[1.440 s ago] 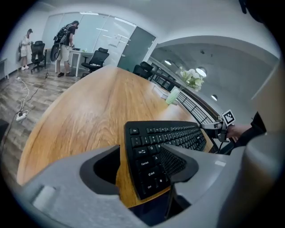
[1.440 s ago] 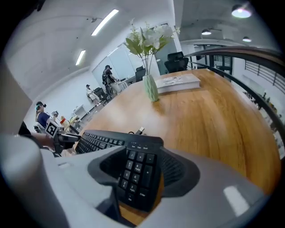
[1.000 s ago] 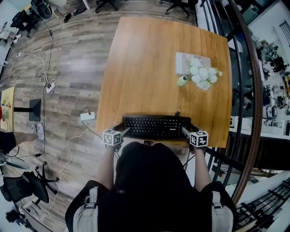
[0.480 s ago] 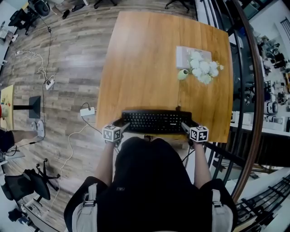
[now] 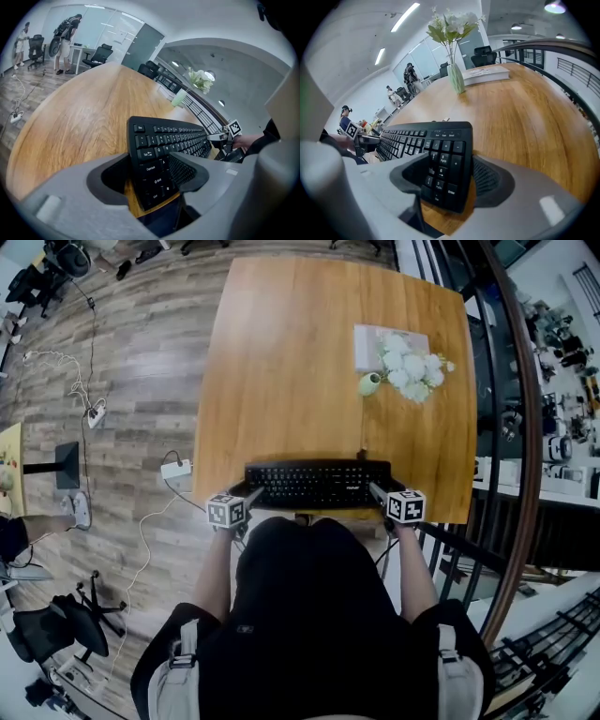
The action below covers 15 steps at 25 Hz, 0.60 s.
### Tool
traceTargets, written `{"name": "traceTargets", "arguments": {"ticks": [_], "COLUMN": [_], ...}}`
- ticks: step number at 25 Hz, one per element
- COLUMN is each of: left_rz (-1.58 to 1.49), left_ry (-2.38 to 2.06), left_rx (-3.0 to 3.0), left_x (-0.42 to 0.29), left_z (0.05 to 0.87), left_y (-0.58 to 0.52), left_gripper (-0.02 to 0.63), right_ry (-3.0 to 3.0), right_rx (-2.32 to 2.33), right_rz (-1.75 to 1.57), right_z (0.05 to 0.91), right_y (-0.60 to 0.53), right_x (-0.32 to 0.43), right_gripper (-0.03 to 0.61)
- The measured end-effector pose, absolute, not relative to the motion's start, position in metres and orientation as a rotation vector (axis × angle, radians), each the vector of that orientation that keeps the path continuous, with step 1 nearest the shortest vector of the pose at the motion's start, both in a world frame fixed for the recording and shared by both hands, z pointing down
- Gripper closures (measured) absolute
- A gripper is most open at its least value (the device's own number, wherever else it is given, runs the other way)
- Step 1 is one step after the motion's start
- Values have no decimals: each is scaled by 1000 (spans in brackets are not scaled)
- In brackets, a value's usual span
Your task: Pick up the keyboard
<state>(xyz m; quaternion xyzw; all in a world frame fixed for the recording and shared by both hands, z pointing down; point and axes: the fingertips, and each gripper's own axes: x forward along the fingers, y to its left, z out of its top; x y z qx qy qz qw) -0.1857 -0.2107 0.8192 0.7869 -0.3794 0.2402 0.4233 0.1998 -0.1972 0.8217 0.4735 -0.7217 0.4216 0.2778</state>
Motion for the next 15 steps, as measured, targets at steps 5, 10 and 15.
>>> {"name": "traceTargets", "arguments": {"ticks": [5,10,15], "left_rz": [607,536,484], "left_ry": [-969,-1046,-1101], "left_rx": [1968,1990,2066], "left_x": [-184,-203,-220], "left_z": [820,795,756], "left_y": [-211,-234,-260], "left_gripper": [347,348,348], "right_ry": [-1928,-1969,-2054], "right_rx": [1282,1304,1326], "right_rz": [1134,1115,1060], "right_z": [822,804,773], "right_y": [-196,-214,-245], "right_x": [201,185,166], "right_gripper": [290,291,291]}}
